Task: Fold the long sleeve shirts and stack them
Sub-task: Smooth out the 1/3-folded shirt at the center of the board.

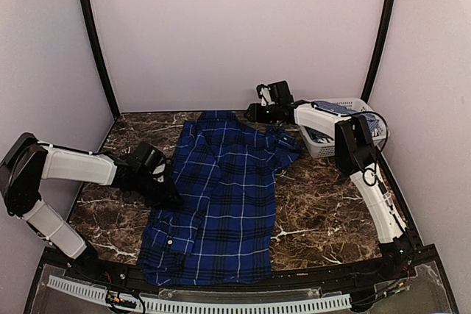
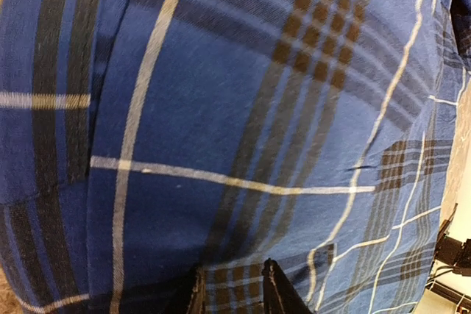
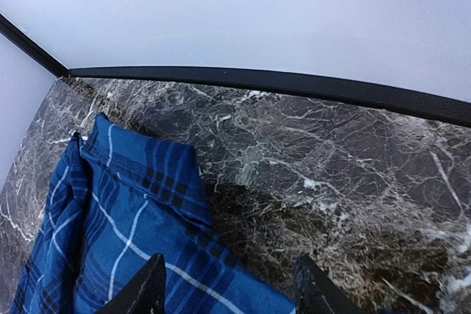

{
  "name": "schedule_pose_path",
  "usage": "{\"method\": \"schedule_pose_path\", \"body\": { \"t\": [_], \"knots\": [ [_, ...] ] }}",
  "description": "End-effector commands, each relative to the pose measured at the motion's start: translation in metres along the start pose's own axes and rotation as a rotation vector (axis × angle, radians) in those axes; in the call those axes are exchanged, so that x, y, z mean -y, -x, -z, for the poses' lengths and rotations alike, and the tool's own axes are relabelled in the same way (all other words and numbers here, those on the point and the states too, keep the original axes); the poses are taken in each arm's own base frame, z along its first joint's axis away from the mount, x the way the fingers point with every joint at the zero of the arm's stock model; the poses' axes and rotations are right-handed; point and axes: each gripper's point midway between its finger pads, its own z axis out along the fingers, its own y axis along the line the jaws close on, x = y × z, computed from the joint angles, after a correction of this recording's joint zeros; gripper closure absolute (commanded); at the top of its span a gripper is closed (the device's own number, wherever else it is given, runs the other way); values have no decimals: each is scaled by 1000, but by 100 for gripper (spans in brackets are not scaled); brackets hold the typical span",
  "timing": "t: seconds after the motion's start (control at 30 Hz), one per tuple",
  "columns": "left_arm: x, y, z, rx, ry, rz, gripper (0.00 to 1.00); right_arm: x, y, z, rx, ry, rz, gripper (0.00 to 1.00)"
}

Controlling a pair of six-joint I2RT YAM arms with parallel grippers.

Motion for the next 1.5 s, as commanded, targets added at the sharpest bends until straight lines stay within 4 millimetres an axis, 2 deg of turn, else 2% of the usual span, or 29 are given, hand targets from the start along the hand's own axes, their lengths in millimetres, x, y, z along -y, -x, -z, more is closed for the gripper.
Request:
{"method": "schedule_pose_path", "body": {
  "t": [0.0, 0.03, 0.1, 0.13, 0.17, 0.2, 0.23, 0.33, 0.37, 0.5, 0.57, 0.6, 0.7, 0.8, 0.83, 0.87, 0.9, 0.93, 1.0, 1.07, 1.27, 1.37, 1.47],
  "knots": [
    [25, 30, 20, 61, -2, -52, 73, -52, 31, 49, 26, -21, 87, 45],
    [29, 36, 24, 80, 0, -62, 73, -59, 27, 53, 15, -20, 95, 47],
    [52, 62, 39, 154, -28, -96, 73, -72, 13, 58, -20, -14, 99, 49],
    [55, 69, 40, 169, -22, -110, 73, -78, 5, 61, -38, -8, 100, 51],
    [64, 84, 48, 213, -20, -120, 73, -83, -4, 61, -59, -3, 93, 53],
    [62, 90, 45, 218, -2, -127, 73, -89, -12, 63, -75, 12, 87, 55],
    [67, 106, 51, 257, 3, -128, 73, -96, -22, 63, -97, 32, 82, 57],
    [61, 139, 41, 295, 29, -129, 72, -111, -53, 59, -155, 64, 78, 62],
    [59, 156, 37, 311, 37, -119, 72, -113, -63, 57, -177, 63, 79, 63],
    [46, 204, 15, 344, 42, -101, 72, -108, -97, 47, -249, 47, 57, 65],
    [43, 224, 3, 360, -8, -73, 73, -97, -110, 45, -271, 13, 46, 66],
    [48, 234, 3, 389, -40, -71, 73, -91, -116, 46, -281, -13, 42, 67],
    [50, 255, -15, 392, -66, -69, 73, -71, -139, 51, -321, -82, 32, 67],
    [48, 272, -23, 406, -46, -63, 73, -53, -158, 56, -364, -141, 35, 67],
    [40, 274, -32, 396, -30, -51, 73, -48, -163, 58, -376, -156, 33, 66],
    [39, 279, -32, 402, -28, -42, 73, -44, -166, 59, -387, -168, 32, 66],
    [30, 279, -42, 386, -12, -26, 73, -41, -169, 61, -396, -178, 30, 66],
    [28, 283, -42, 385, 4, -18, 73, -37, -170, 63, -402, -191, 31, 66],
    [8, 282, -59, 347, 62, 13, 73, -30, -171, 68, -411, -220, 31, 65],
    [-3, 281, -64, 328, 105, 29, 74, -28, -171, 74, -411, -229, 31, 65],
    [-25, 286, -63, 331, 179, 54, 74, -19, -176, 83, -438, -262, 40, 64],
    [-23, 291, -61, 328, 167, 31, 73, -20, -169, 88, -424, -262, 45, 63],
    [-3, 299, -52, 333, 107, -23, 72, -32, -150, 90, -392, -231, 57, 60]
  ]
}}
